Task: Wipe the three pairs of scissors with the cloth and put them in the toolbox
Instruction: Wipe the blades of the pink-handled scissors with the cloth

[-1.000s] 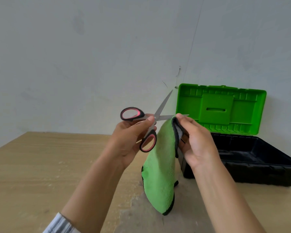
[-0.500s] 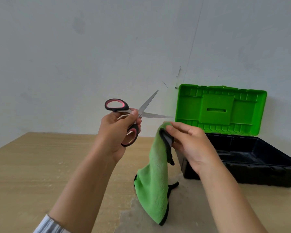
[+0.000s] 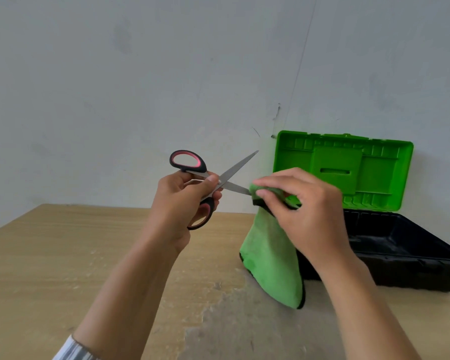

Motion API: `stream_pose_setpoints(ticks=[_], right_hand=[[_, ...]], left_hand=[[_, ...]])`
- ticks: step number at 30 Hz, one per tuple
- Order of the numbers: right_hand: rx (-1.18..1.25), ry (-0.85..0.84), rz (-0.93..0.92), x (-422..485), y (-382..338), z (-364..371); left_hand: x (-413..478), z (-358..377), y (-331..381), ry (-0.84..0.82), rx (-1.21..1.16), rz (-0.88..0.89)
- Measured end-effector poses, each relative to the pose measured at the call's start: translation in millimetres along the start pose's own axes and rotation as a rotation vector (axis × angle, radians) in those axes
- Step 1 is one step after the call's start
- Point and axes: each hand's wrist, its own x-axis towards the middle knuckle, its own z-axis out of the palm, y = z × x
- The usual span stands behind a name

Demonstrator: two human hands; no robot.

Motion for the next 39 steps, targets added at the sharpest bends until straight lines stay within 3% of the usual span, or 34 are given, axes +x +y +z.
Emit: stream_pose_setpoints(ticks=[17,23,26,28,39], right_hand=[[0.014,-0.050,0.022,-10,17,5],[0.109,-0.247,0.411,-8,33,-24],[0.442,-0.185,0.655,-3,35,-41],[0.589,-0.176,0.709,0,29,-45],[0.611,-0.339,0.591,8,-3,-30]], left_hand=[[1,-4,0,0.057,-0.076,-0.027],[1,-7,0,-0.026,0.031,-0.007],[1,-8,1,-0.087,0.062,-0.014],[-1,-6,1,-0.123,0.073,-0.021],[-5,4,-4,-0.180,0.146,0.004]])
